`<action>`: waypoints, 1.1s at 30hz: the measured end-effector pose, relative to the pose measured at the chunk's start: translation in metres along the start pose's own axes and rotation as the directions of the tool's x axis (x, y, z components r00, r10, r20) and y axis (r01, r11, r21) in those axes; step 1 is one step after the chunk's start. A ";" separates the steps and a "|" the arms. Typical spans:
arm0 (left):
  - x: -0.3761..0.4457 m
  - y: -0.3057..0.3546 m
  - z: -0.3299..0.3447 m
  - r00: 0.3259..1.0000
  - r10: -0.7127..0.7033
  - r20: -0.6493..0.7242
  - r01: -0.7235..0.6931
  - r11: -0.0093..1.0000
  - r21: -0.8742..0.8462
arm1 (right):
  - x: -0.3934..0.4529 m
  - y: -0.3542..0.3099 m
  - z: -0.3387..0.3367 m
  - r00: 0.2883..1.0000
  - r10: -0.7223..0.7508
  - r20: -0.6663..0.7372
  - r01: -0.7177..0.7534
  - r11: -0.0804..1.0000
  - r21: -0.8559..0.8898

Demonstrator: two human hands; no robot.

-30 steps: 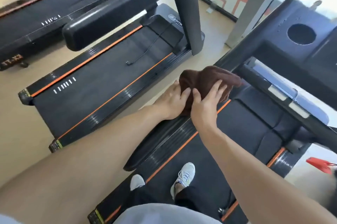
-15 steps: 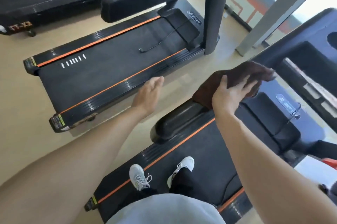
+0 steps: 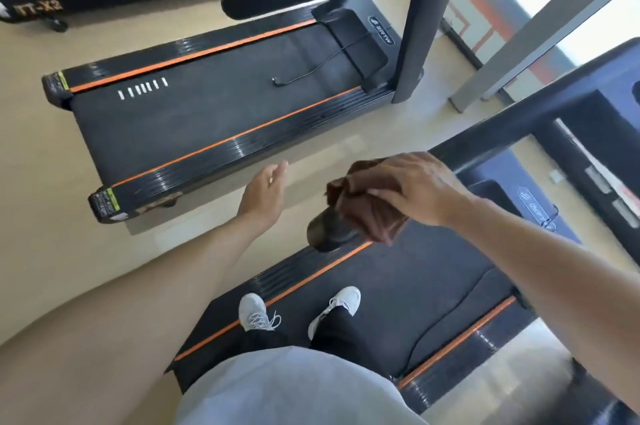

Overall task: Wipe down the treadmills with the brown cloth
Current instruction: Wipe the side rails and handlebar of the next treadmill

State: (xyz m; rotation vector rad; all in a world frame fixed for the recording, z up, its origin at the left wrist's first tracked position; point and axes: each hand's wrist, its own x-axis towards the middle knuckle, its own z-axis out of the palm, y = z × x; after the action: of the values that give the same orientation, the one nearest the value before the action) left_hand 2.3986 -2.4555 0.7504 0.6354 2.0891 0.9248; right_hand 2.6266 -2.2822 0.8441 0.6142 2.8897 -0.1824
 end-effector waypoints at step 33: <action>-0.020 0.071 0.022 0.939 0.338 0.061 -0.336 0.941 -0.037 | -0.037 0.093 -0.008 0.779 0.586 -0.221 -0.587 0.807 0.069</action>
State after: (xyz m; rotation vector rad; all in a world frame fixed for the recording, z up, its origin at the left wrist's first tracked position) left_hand 2.4376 -2.4161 0.8045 1.0192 1.9392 1.1003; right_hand 2.6972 -2.2107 0.8521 1.5925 2.7269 -0.0116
